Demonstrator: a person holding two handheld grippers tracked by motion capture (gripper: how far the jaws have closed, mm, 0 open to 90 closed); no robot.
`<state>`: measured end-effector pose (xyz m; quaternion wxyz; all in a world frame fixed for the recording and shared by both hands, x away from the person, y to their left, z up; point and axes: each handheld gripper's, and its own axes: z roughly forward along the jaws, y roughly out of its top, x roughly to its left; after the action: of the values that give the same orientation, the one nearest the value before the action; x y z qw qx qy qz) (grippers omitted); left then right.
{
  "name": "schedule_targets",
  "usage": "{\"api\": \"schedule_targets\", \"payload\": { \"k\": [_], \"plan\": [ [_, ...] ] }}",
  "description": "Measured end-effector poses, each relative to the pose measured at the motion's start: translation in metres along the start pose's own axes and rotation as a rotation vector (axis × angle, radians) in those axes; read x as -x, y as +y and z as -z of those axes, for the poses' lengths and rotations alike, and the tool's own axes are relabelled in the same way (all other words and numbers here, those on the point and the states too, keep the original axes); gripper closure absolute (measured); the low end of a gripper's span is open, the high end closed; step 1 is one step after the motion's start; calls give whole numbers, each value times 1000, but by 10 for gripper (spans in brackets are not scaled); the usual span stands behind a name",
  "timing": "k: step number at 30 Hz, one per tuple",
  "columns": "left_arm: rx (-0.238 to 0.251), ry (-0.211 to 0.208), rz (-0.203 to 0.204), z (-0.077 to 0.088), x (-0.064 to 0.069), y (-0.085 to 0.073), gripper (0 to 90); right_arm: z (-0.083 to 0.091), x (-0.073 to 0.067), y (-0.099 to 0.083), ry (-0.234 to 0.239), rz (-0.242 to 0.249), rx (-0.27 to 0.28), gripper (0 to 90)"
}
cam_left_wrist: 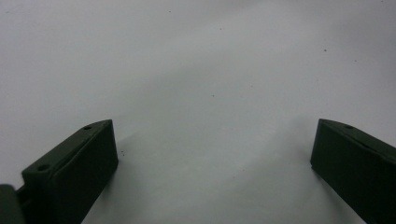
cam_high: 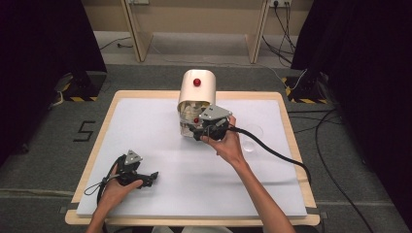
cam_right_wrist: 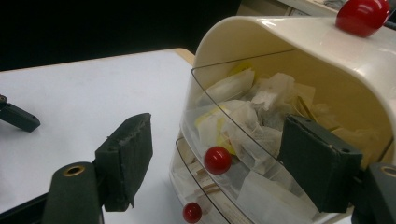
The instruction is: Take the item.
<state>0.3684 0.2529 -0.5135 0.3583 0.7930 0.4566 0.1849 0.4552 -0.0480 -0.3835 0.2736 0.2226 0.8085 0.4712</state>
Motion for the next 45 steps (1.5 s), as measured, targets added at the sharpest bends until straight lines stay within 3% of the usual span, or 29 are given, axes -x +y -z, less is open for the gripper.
{"api": "schedule_targets", "payload": {
  "k": [4,8,10,12,15,18,29,45],
  "plan": [
    [0,0,0,0,0,0,0,-7,3,-1,6,-4,-16,255],
    [0,0,0,0,0,0,0,-12,4,-2,22,-40,-8,227],
    [3,0,1,0,0,0,0,-12,3,-3,19,-31,-3,223],
    [3,0,1,0,0,0,0,-12,3,-2,18,-18,-17,239],
    [0,0,0,0,0,0,0,-10,7,1,41,-37,-44,258],
    [2,1,0,0,0,0,0,-8,7,2,64,-16,-67,259],
    [0,0,0,0,0,0,0,-1,1,0,82,12,-70,271],
    [0,0,0,0,0,0,0,16,-17,-7,120,62,-79,290]
  ]
}}
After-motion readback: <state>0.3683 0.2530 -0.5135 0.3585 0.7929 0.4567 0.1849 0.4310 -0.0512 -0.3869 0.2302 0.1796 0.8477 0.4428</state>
